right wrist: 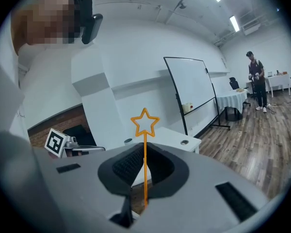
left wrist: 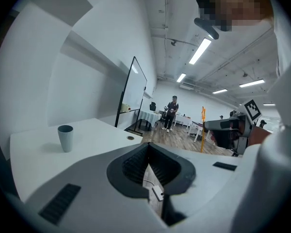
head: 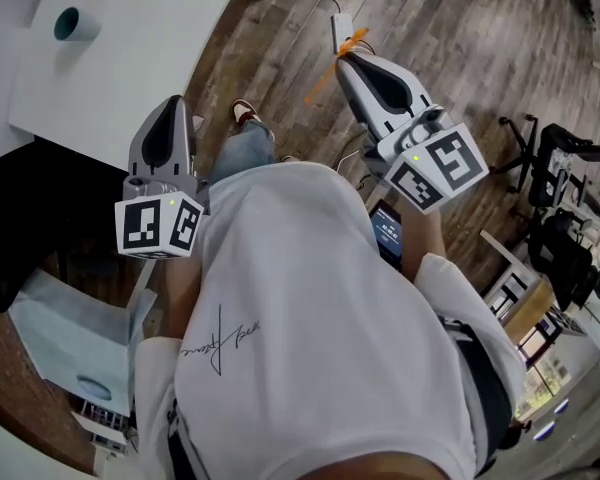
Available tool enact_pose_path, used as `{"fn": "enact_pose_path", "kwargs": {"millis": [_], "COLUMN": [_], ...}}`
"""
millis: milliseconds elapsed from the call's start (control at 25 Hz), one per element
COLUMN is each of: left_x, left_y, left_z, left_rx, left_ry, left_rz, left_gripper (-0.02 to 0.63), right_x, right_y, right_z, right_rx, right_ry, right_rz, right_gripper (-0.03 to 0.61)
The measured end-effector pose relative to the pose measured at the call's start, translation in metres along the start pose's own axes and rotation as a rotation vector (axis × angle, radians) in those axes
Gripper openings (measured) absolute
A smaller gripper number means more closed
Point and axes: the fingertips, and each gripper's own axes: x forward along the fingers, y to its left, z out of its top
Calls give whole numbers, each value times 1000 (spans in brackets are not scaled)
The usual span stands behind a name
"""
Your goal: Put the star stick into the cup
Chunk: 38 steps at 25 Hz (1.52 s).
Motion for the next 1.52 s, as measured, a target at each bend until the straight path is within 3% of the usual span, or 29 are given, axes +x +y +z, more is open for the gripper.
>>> {"fn": "enact_pose_path", "kwargs": {"millis": [480, 1160, 1520], "left_x": [7, -27, -20], "left_y": [76, 140, 169], "left_z": [18, 23, 35], "left_rx": [-53, -156, -190], "left_ry": [-40, -126, -166], "left_rz": [59, 257, 346], "left_gripper": [8, 8, 8], "right_x": [95, 176, 226], "right_y": [26, 70, 75], "right_z": [27, 51, 69], "right_rx": [-55, -157, -201], "right_ry": [29, 89, 109], "right_rz": [89, 288, 391], "right_gripper": [23, 23, 23]}}
